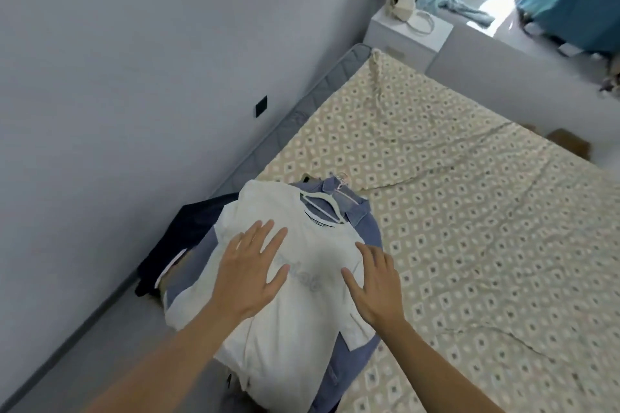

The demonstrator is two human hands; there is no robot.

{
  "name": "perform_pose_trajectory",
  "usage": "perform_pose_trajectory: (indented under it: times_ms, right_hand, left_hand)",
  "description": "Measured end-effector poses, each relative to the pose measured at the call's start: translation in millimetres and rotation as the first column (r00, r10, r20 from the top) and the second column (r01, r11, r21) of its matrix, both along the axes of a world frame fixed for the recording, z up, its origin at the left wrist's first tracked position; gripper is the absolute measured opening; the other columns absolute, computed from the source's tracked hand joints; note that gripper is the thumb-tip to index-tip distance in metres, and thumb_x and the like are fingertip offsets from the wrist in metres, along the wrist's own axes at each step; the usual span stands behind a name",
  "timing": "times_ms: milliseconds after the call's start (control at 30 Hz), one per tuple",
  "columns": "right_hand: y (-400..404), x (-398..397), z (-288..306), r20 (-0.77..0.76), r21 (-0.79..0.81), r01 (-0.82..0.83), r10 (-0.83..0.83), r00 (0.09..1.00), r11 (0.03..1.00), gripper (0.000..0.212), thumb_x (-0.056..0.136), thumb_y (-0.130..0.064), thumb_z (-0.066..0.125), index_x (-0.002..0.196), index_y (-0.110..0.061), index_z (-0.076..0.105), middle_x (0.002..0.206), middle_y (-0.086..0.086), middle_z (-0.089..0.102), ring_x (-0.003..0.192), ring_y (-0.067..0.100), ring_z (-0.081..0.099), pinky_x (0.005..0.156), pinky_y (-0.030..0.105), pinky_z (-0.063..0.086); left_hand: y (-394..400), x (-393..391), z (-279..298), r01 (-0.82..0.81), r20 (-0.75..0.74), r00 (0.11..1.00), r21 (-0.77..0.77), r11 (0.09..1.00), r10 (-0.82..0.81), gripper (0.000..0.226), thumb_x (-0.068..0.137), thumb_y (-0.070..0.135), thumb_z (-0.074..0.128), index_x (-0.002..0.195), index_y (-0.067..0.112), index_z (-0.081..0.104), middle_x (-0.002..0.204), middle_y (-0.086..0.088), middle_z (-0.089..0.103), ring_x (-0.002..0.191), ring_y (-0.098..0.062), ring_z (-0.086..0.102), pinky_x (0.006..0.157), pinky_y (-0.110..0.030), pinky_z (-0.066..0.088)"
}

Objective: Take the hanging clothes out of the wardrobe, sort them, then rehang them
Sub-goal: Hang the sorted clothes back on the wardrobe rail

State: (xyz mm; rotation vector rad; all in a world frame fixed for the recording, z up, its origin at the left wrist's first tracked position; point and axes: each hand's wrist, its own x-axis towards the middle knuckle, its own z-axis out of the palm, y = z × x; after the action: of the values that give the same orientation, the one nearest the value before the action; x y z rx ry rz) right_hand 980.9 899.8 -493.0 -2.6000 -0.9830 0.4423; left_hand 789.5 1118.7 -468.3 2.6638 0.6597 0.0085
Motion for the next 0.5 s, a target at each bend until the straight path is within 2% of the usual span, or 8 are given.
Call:
perform_pose_trajectory:
  times_ms: [100,167,333,400,500]
  right_hand:
    - [26,42,-46,-0.027,-0.029,0.08,-0.08,0.996,0.996,0.068,0.099,-0.066,0.037,0.155,-0.027,0.039,0.148,-0.003,0.048,0.134,0.023,0.042,0.106,0.044,0.043]
    - [40,70,-79,-0.074,-0.043,0.133,-0.136,0.988,0.99,0.064,0.102,-0.061,0.044,0.156,-0.027,0.036,0.151,-0.002,0.044,0.137,0.024,0.038,0.107,0.045,0.041]
    - [68,131,-171,-0.245,-0.097,0.26,-0.276,0.93,0.961,0.066,0.103,-0.052,0.053,0.159,-0.024,0.033,0.155,0.002,0.043,0.143,0.029,0.034,0.115,0.048,0.035]
    - [78,145,-198,-0.326,-0.123,0.243,-0.271,0.906,0.962,0.067,0.102,-0.054,0.053,0.159,-0.027,0.032,0.155,0.001,0.044,0.145,0.03,0.034,0.117,0.052,0.034]
    - [90,159,-222,-0.353,-0.118,0.24,-0.266,0.897,0.964,0.058,0.1,-0.051,0.057,0.15,-0.027,0.041,0.146,0.001,0.051,0.137,0.026,0.044,0.112,0.052,0.04]
  left_hand:
    - [32,61,-56,0.133,-0.054,0.99,-0.023,0.991,-0.134,0.066,0.103,0.062,0.034,0.161,0.03,0.038,0.167,-0.002,0.035,0.156,-0.026,0.03,0.12,-0.052,0.037]
    - [47,107,-95,0.197,-0.087,0.976,-0.034,0.98,-0.199,0.069,0.101,0.064,0.031,0.159,0.029,0.042,0.166,-0.003,0.037,0.155,-0.027,0.031,0.119,-0.052,0.038]
    - [60,197,-193,0.255,-0.223,0.939,-0.053,0.965,-0.261,0.089,0.088,0.073,0.005,0.164,0.033,0.027,0.173,-0.001,0.02,0.16,-0.026,0.013,0.124,-0.047,0.027]
    - [60,215,-221,0.265,-0.264,0.926,-0.049,0.963,-0.268,0.086,0.09,0.073,0.008,0.164,0.033,0.026,0.173,-0.002,0.018,0.16,-0.027,0.012,0.124,-0.045,0.026]
    - [58,222,-250,0.281,-0.285,0.916,-0.041,0.959,-0.281,0.073,0.1,0.066,0.025,0.163,0.03,0.03,0.174,-0.004,0.016,0.159,-0.029,0.015,0.125,-0.045,0.024]
